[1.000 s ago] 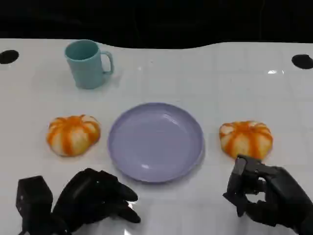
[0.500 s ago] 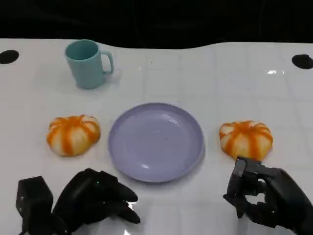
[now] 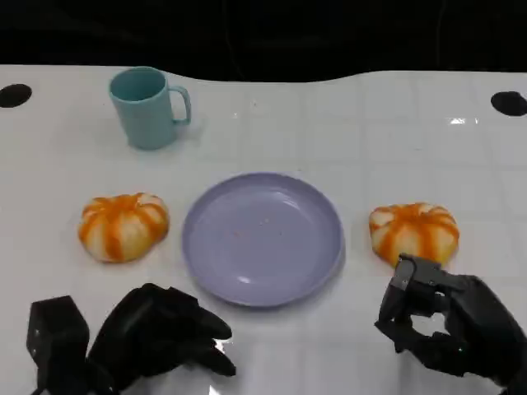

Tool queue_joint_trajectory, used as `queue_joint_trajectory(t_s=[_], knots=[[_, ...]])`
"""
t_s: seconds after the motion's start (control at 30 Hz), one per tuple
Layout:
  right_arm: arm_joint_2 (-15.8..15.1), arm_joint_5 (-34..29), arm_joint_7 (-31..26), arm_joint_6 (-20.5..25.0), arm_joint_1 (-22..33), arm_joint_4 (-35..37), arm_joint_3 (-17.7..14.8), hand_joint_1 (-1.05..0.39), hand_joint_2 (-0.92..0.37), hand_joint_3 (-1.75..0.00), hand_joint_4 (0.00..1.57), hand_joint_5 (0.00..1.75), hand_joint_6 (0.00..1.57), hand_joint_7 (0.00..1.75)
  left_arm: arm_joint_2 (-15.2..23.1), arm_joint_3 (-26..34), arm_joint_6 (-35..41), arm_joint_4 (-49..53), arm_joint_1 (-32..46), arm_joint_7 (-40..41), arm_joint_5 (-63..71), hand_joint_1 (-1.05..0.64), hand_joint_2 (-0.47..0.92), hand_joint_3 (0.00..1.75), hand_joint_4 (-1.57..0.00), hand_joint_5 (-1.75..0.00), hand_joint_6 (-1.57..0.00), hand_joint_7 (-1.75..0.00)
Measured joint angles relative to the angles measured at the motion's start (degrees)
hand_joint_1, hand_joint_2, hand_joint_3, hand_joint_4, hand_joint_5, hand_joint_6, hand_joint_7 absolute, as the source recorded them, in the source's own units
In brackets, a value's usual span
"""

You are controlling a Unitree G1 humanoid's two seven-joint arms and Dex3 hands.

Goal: Grasp the bread from the table and place it into the plate.

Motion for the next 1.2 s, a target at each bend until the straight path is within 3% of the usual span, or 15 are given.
queue_joint_trajectory(t_s=[0.2, 0.4, 0.53, 0.77, 1.0, 1.2], knots=[[-1.0, -2.6, -1.8, -3.7, -2.7, -0.1, -1.4, -0.49, -0.92, -0.12, 0.30, 0.97, 0.34, 0.57, 0.0, 0.0, -0.1, 0.2, -0.2, 0.0, 0.0, -1.05, 0.78, 0.00, -1.57, -0.20, -1.56, 0.00], [-5.5, -12.3, -5.8, -3.7, -5.1, -1.9, -2.8, -0.55, -0.92, -0.07, 0.21, 0.71, 0.33, 0.20, 0.0, 0.0, -0.2, 0.8, -0.4, 0.0, -0.1, -1.05, 0.77, 0.00, -1.57, -0.20, -1.56, 0.00], [-8.7, -21.3, -10.1, -3.4, -6.5, -3.3, -3.9, -0.59, -0.92, -0.03, 0.19, 0.57, 0.31, 0.09, -0.1, 0.0, -0.2, 0.9, -0.6, 0.0, -0.1, -1.05, 0.78, 0.00, -1.57, -0.21, -1.57, -0.01], [-12.2, -35.0, -15.5, 2.2, -7.9, -6.6, -3.4, -0.56, -0.85, 0.00, 0.13, 0.44, 0.29, 0.03, -0.1, 0.1, -0.2, 1.3, -0.6, 0.0, -0.1, -1.05, 0.77, 0.00, -1.57, -0.20, -1.56, 0.00], [-14.2, -47.7, -20.5, 6.9, -11.5, -6.2, 1.4, -0.56, -0.83, 0.00, 0.11, 0.41, 0.29, 0.02, -0.1, 0.1, -0.2, 1.6, -0.8, 0.0, -0.1, -1.05, 0.78, 0.00, -1.57, -0.20, -1.56, 0.00], [-14.3, -53.3, -23.6, 10.7, -14.7, -0.9, 6.2, -0.51, -0.81, 0.00, 0.12, 0.41, 0.30, 0.01, 0.0, 0.1, -0.3, 1.6, -0.8, 0.0, -0.1, -1.05, 0.77, 0.00, -1.57, -0.20, -1.56, 0.00]])
